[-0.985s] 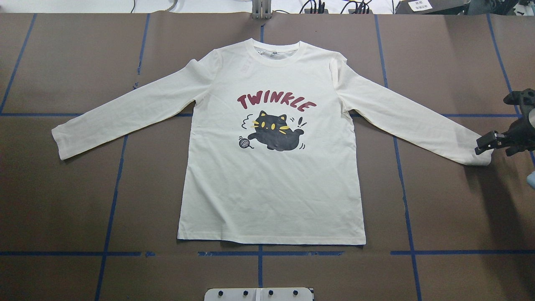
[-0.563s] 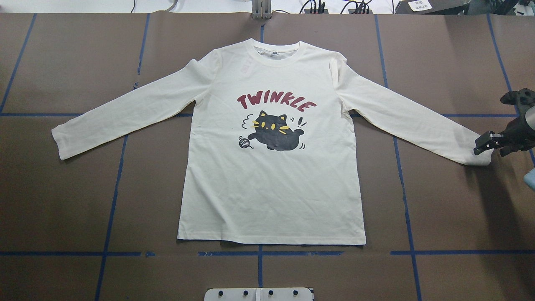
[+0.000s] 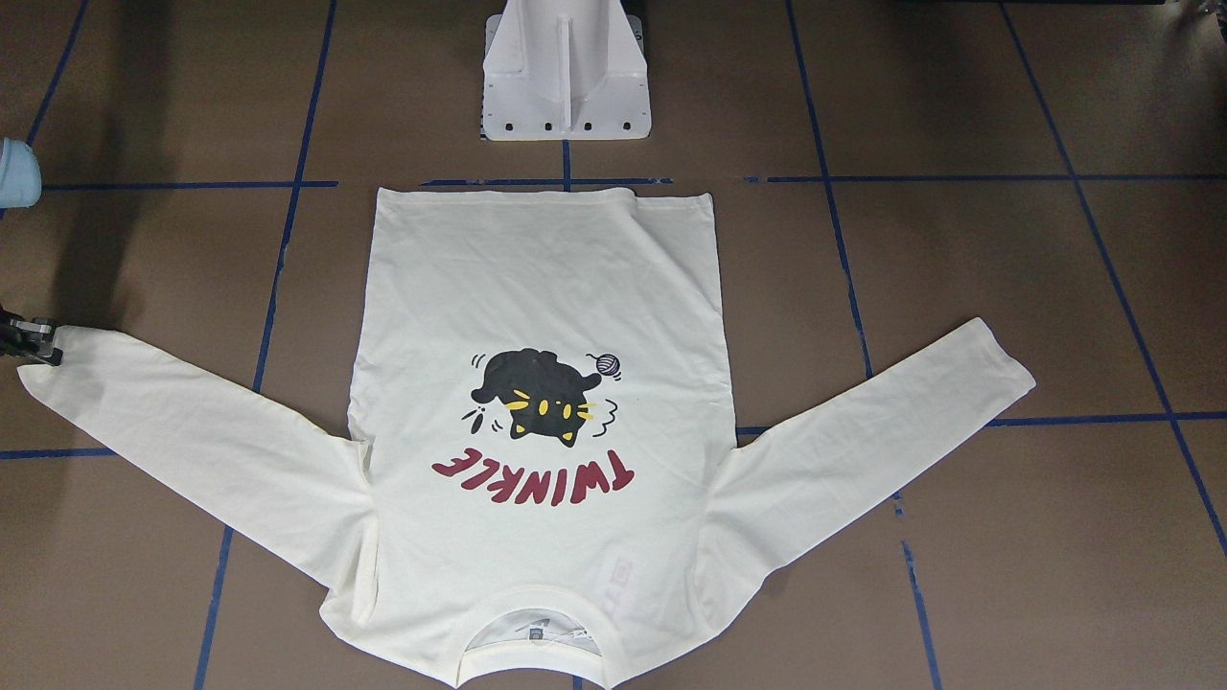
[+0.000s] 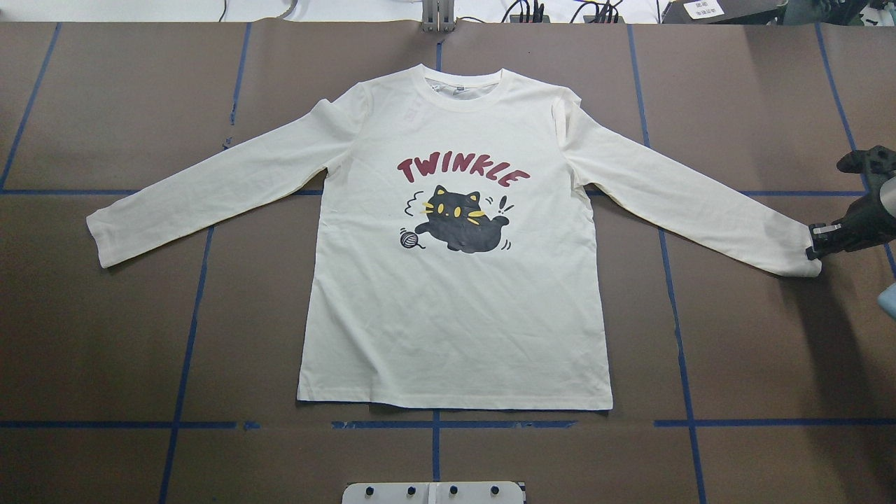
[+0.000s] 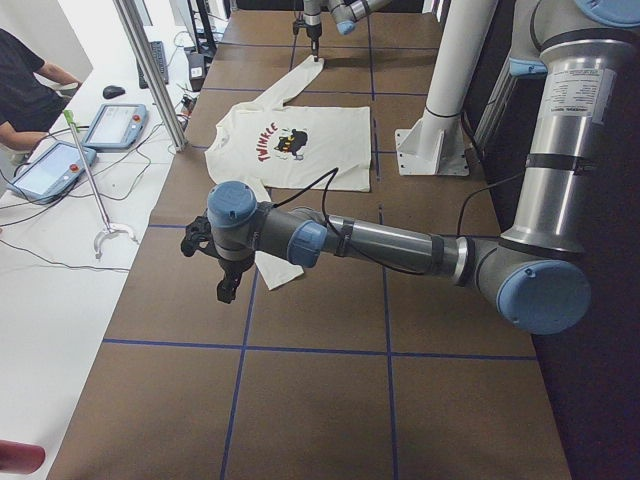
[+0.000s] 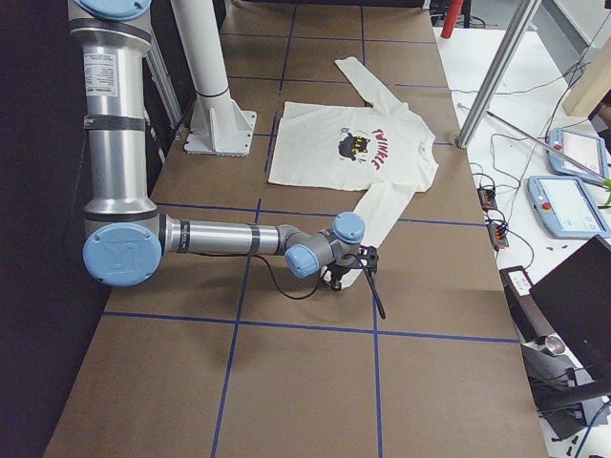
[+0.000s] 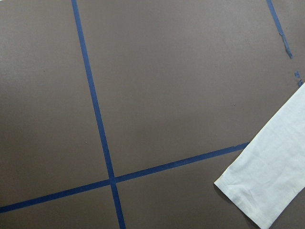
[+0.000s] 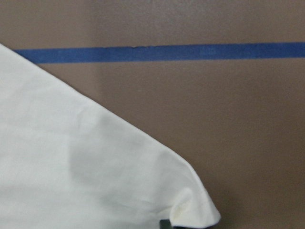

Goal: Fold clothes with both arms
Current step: 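Grasp the sleeve cuff with the right gripper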

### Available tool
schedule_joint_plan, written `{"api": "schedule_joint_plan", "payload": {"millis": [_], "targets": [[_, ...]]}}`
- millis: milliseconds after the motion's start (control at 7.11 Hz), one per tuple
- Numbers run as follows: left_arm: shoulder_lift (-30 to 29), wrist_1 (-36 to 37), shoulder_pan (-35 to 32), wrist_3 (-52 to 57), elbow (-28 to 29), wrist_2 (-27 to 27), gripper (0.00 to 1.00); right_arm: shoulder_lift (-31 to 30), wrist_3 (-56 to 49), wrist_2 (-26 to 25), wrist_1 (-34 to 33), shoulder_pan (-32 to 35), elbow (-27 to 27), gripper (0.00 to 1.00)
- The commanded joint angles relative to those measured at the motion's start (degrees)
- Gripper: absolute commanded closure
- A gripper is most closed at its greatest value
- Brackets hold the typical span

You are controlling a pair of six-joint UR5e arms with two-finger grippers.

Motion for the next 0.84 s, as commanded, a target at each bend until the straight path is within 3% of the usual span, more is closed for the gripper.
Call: {"api": "schedule_joint_plan", "payload": {"millis": [0, 281, 563, 703], "targets": [[-0.1, 0.0, 0.0, -0.1, 0.0, 0.0, 0.0, 0.1, 0.7, 0.0, 0.8, 0.1, 1.2, 1.0], [-0.1, 0.0, 0.0, -0.1, -0.1, 0.0, 0.0, 2.8, 5.6, 0.8, 0.8, 0.0, 5.2, 1.0], [-0.3, 0.0, 0.0, -0.2, -0.1, 0.0, 0.0, 9.0, 9.4, 7.0, 0.6, 0.0, 5.1, 1.0], [-0.3, 0.1, 0.0, -0.2, 0.0, 0.0, 0.0, 13.7, 13.4, 7.3, 0.6, 0.0, 4.8, 1.0]]}}
